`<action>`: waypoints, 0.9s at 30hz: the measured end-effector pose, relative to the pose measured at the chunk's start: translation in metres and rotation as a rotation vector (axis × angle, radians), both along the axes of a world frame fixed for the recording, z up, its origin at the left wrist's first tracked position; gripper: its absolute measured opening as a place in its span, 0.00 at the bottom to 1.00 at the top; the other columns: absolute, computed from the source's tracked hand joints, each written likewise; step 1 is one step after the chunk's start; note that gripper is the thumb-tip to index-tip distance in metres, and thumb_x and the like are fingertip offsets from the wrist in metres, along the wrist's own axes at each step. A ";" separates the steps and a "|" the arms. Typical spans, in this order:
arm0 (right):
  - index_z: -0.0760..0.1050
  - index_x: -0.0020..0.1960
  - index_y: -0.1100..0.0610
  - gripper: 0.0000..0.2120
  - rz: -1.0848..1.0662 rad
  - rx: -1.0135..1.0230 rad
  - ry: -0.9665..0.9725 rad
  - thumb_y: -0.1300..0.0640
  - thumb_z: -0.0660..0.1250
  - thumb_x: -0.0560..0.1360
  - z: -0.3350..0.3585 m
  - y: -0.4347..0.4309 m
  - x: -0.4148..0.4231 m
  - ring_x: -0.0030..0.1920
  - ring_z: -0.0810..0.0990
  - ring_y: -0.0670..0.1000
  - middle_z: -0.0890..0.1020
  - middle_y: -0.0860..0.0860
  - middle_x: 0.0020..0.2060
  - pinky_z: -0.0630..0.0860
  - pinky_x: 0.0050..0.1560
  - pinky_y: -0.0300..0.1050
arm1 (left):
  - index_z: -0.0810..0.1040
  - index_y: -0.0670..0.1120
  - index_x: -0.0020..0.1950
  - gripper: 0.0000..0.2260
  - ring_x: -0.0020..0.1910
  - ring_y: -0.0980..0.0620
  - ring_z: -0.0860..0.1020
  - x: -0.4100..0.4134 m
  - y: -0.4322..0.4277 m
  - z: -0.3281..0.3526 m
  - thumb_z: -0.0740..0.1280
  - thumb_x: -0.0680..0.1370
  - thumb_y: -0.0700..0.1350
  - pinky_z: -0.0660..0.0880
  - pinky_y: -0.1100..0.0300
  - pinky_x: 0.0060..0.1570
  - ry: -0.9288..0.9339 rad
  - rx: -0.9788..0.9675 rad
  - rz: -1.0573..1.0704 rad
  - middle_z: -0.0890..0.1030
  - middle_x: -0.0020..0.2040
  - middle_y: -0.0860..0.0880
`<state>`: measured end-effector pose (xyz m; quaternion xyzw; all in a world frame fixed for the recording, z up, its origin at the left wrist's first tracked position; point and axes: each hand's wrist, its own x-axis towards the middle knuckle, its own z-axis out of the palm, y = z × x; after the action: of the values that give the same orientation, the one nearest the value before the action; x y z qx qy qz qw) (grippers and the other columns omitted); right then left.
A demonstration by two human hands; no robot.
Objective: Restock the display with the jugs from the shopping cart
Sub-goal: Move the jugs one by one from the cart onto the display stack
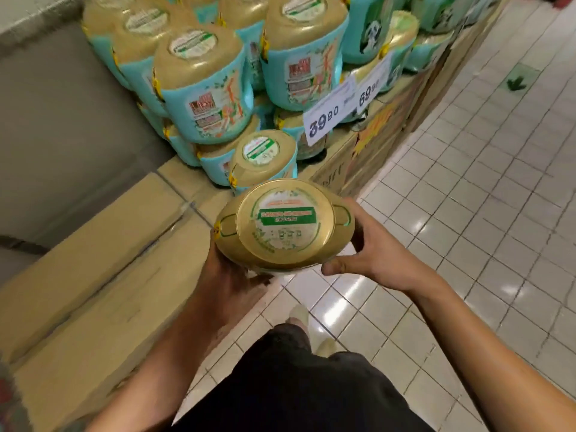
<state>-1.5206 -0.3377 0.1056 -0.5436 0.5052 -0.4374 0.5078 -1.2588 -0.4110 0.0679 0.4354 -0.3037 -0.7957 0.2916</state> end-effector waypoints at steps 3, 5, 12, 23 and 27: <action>0.64 0.79 0.57 0.46 0.118 -0.032 -0.025 0.51 0.83 0.69 0.008 -0.060 -0.012 0.77 0.70 0.57 0.74 0.54 0.74 0.65 0.79 0.60 | 0.78 0.54 0.72 0.27 0.56 0.49 0.85 -0.008 -0.034 0.011 0.46 0.86 0.64 0.84 0.48 0.47 -0.037 -0.025 0.118 0.84 0.64 0.49; 0.62 0.80 0.60 0.47 0.162 -0.051 -0.074 0.52 0.83 0.69 0.014 -0.097 -0.017 0.78 0.69 0.57 0.73 0.55 0.75 0.65 0.80 0.58 | 0.83 0.60 0.63 0.26 0.55 0.50 0.85 -0.015 -0.056 0.015 0.45 0.87 0.63 0.83 0.49 0.46 -0.046 -0.047 0.172 0.84 0.63 0.50; 0.57 0.83 0.59 0.49 0.175 -0.140 -0.101 0.47 0.80 0.73 0.021 -0.194 -0.021 0.82 0.63 0.57 0.65 0.58 0.80 0.59 0.82 0.63 | 0.75 0.55 0.72 0.22 0.49 0.54 0.80 -0.034 -0.116 0.015 0.50 0.87 0.61 0.76 0.55 0.49 -0.243 -0.177 0.379 0.84 0.58 0.52; 0.63 0.83 0.54 0.30 -0.221 -0.395 0.018 0.52 0.69 0.83 -0.018 -0.214 -0.027 0.76 0.70 0.58 0.69 0.52 0.73 0.75 0.71 0.53 | 0.84 0.69 0.44 0.25 0.33 0.58 0.82 -0.067 -0.140 0.012 0.49 0.87 0.63 0.77 0.62 0.30 -0.335 -0.076 0.541 0.87 0.41 0.54; 0.63 0.81 0.54 0.33 -0.193 -0.382 -0.056 0.55 0.72 0.80 -0.020 -0.214 -0.026 0.69 0.75 0.51 0.71 0.46 0.70 0.77 0.62 0.41 | 0.85 0.66 0.39 0.28 0.30 0.58 0.82 -0.084 -0.143 0.016 0.50 0.88 0.57 0.76 0.62 0.26 -0.378 -0.052 0.699 0.86 0.35 0.53</action>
<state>-1.5467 -0.5514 0.0852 -0.5667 0.4485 -0.5868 0.3652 -1.3426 -0.5537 0.0839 0.6438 -0.2056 -0.5462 0.4949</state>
